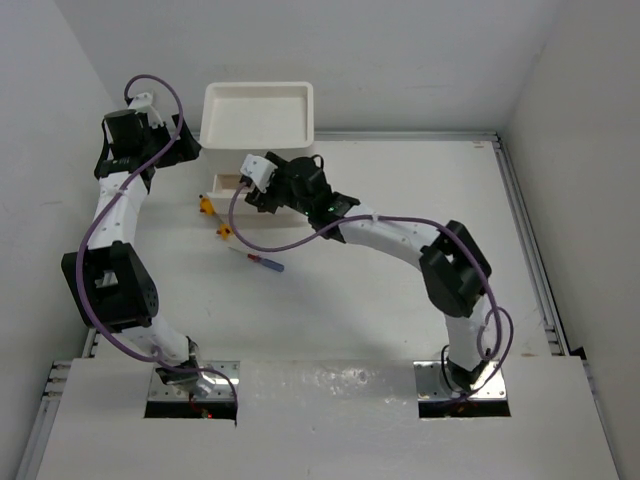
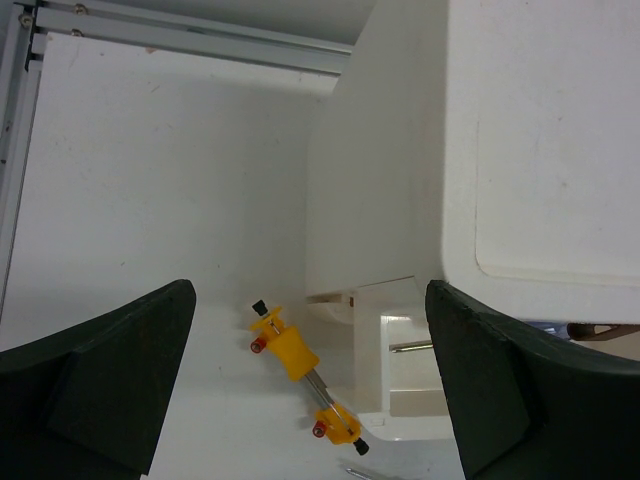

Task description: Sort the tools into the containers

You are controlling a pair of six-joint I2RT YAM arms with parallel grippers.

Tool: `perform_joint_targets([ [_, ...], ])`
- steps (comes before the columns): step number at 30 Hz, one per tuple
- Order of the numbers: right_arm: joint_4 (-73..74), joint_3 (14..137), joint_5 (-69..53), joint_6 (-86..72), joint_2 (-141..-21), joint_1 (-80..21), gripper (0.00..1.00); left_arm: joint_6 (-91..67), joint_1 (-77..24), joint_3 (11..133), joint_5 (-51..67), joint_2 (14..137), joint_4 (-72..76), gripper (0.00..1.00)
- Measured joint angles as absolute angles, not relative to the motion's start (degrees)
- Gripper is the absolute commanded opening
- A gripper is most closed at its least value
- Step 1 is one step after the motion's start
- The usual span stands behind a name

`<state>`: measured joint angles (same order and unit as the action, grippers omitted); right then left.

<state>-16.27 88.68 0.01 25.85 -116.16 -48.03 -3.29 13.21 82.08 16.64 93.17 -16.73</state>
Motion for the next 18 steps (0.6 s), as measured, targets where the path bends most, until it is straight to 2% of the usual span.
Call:
perform_joint_targets([
  [4, -14.7, 84.7, -2.7, 19.6, -108.7, -48.8, 0.72, -3.3, 13.2, 82.1, 16.6, 93.2, -16.7, 0.96],
  [8, -9.9, 84.7, -4.5, 15.7, -107.7, -51.3, 0.78, -3.4, 13.2, 82.1, 16.6, 93.2, -16.7, 0.96],
  [12, -6.6, 82.5, -2.2, 12.8, -112.7, -54.6, 0.83, -3.6, 13.2, 82.1, 16.7, 93.2, -16.7, 0.96],
  [18, -0.6, 81.9, 2.5, 8.6, -125.4, -56.8, 0.84, -3.7, 13.2, 82.1, 16.8, 93.2, -16.7, 0.96],
])
